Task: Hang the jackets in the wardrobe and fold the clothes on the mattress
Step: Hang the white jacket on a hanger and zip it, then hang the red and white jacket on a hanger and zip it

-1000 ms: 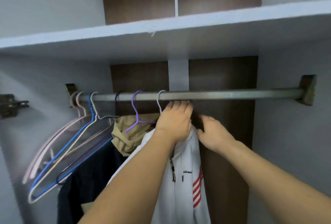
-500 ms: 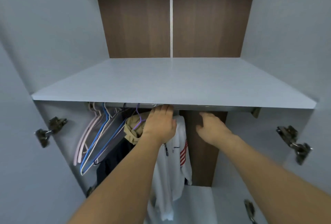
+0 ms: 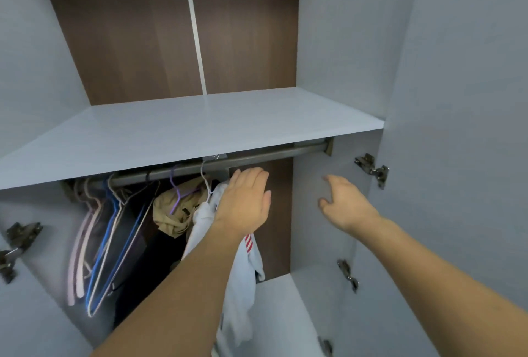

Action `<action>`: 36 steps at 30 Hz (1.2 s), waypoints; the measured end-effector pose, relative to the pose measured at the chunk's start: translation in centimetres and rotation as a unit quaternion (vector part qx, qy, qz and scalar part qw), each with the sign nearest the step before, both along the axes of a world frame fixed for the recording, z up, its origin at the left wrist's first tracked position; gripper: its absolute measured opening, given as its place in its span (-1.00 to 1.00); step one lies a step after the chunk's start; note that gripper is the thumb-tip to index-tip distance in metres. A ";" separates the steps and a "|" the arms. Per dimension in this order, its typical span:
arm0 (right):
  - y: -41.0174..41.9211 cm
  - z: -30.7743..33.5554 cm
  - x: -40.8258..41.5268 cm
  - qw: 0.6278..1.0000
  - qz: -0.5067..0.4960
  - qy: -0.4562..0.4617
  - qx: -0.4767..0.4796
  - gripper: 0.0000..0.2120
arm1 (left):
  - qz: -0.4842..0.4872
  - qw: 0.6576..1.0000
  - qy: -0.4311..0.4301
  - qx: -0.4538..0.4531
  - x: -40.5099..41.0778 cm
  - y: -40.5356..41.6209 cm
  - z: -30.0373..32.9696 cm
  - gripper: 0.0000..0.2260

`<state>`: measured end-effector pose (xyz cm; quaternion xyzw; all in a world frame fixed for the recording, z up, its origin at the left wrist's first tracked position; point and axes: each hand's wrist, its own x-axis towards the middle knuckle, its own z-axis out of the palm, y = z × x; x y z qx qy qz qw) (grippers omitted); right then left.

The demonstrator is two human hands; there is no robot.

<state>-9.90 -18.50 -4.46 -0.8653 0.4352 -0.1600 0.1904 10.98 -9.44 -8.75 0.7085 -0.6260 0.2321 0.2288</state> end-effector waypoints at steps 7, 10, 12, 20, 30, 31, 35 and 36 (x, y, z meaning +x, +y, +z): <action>4.4 3.3 -10.4 0.994 -0.086 -0.054 -0.043 -0.44 | -0.177 0.979 -0.022 -0.095 -9.5 -0.7 4.6 -0.62; 6.9 5.0 -15.6 0.987 -0.115 -0.081 -0.077 -0.46 | -0.208 0.971 -0.043 -0.110 -14.5 -0.5 6.9 -0.60; 9.0 5.8 -19.3 0.981 -0.136 -0.095 -0.105 -0.48 | -0.234 0.962 -0.068 -0.125 -18.4 0.0 8.0 -0.60; 18.6 6.3 -37.0 0.951 -0.214 -0.121 -0.189 -0.50 | -0.356 0.912 -0.091 -0.181 -37.4 3.4 10.6 -0.58; 25.1 3.1 -62.1 0.886 -0.421 -0.109 -0.158 -0.50 | -0.495 0.852 -0.084 -0.149 -63.8 3.7 7.9 -0.56; 25.3 2.7 -64.5 0.876 -0.441 -0.108 -0.161 -0.50 | -0.510 0.843 -0.083 -0.147 -66.6 3.2 7.6 -0.57; 25.6 0.2 -73.9 0.840 -0.513 -0.102 -0.144 -0.50 | -0.576 0.804 -0.077 -0.126 -77.8 1.0 5.5 -0.58; 25.7 -0.4 -76.2 0.830 -0.530 -0.104 -0.140 -0.50 | -0.594 0.793 -0.069 -0.117 -80.7 0.4 4.8 -0.58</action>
